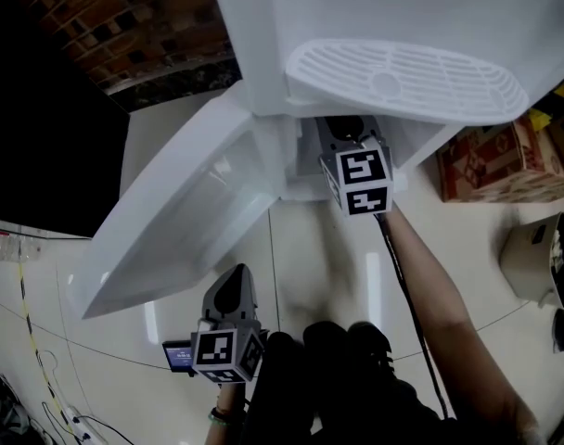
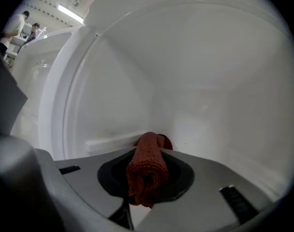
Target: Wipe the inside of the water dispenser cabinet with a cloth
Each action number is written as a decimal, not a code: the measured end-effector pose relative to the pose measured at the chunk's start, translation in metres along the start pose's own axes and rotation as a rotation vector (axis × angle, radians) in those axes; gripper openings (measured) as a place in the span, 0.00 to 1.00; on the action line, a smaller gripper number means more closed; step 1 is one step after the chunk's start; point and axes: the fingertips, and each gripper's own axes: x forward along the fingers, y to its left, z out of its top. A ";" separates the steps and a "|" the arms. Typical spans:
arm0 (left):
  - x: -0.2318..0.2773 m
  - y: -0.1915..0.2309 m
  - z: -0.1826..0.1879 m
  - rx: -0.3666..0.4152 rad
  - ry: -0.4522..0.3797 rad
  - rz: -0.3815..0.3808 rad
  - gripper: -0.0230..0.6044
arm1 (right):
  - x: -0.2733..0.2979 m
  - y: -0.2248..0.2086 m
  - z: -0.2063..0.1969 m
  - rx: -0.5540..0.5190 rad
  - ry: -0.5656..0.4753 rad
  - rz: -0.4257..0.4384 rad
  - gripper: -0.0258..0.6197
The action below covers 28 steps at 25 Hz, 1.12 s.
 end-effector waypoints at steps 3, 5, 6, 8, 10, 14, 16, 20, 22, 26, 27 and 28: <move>-0.002 0.004 -0.002 -0.003 0.003 0.011 0.01 | -0.002 -0.035 -0.017 0.044 0.038 -0.108 0.16; -0.001 0.006 -0.003 -0.004 0.008 0.012 0.01 | -0.010 -0.062 -0.025 0.092 0.060 -0.199 0.16; 0.000 0.006 -0.004 -0.004 0.009 0.012 0.01 | -0.015 -0.074 -0.029 0.108 0.068 -0.239 0.16; 0.001 0.005 -0.003 -0.002 0.009 0.011 0.01 | -0.022 -0.087 -0.033 0.138 0.080 -0.297 0.16; 0.001 0.004 -0.003 0.001 0.009 0.008 0.01 | -0.030 -0.094 -0.036 0.165 0.085 -0.340 0.16; 0.000 0.002 -0.003 0.000 0.009 0.005 0.01 | -0.042 -0.100 -0.040 0.200 0.091 -0.391 0.16; 0.000 0.004 -0.003 0.000 0.008 0.009 0.01 | -0.040 -0.087 -0.038 0.220 0.088 -0.344 0.16; 0.002 0.000 -0.002 -0.002 0.007 0.002 0.01 | -0.020 -0.022 -0.028 0.183 0.074 -0.122 0.16; 0.003 -0.004 -0.002 0.004 0.007 -0.006 0.01 | -0.011 0.013 -0.026 0.124 0.081 -0.014 0.16; 0.000 0.000 -0.002 0.003 0.008 0.003 0.01 | -0.001 0.033 -0.036 0.077 0.130 0.028 0.16; -0.001 0.002 -0.002 0.000 0.007 0.008 0.01 | -0.001 0.026 -0.043 0.077 0.148 0.000 0.16; -0.001 0.004 -0.002 -0.004 0.006 0.013 0.01 | -0.003 0.015 -0.051 0.076 0.167 -0.040 0.16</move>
